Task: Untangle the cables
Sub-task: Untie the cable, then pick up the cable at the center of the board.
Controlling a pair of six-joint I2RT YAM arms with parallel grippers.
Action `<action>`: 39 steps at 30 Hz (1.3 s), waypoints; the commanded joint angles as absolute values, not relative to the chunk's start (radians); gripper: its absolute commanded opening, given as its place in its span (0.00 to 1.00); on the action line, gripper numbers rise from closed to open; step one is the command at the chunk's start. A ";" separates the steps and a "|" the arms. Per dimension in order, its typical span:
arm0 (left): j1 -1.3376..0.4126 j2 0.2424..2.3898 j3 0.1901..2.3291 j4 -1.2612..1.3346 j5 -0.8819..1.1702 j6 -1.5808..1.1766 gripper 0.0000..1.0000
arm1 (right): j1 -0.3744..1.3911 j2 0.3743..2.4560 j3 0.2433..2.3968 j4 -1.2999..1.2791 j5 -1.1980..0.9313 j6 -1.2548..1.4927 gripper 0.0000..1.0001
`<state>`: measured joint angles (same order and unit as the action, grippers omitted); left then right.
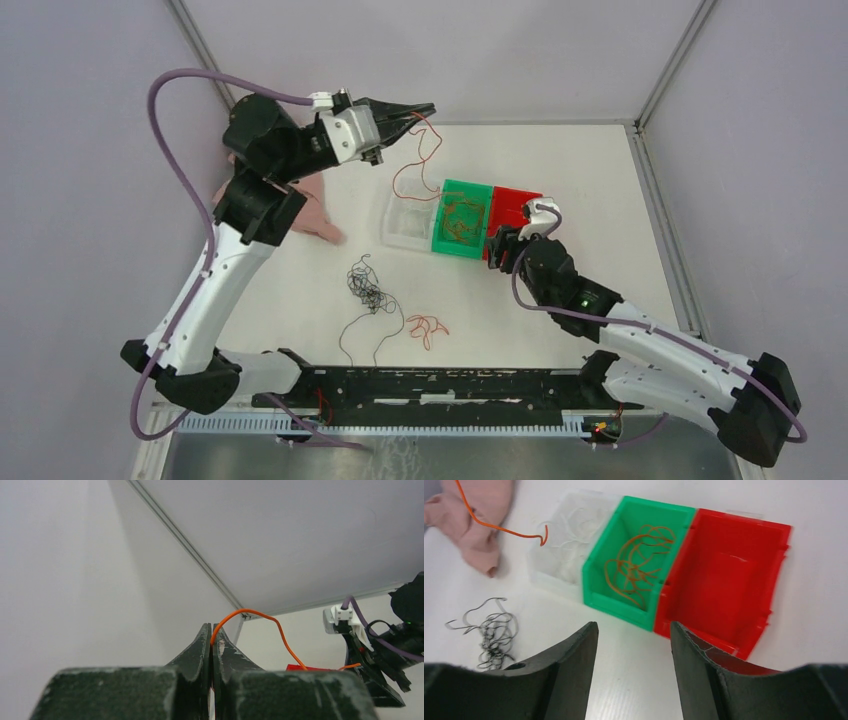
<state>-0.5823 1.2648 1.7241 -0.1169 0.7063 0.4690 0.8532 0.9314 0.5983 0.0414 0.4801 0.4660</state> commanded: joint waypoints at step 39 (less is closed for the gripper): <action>-0.666 1.827 1.592 -0.320 0.255 0.775 0.03 | 0.687 0.858 0.599 -0.098 0.610 0.443 0.60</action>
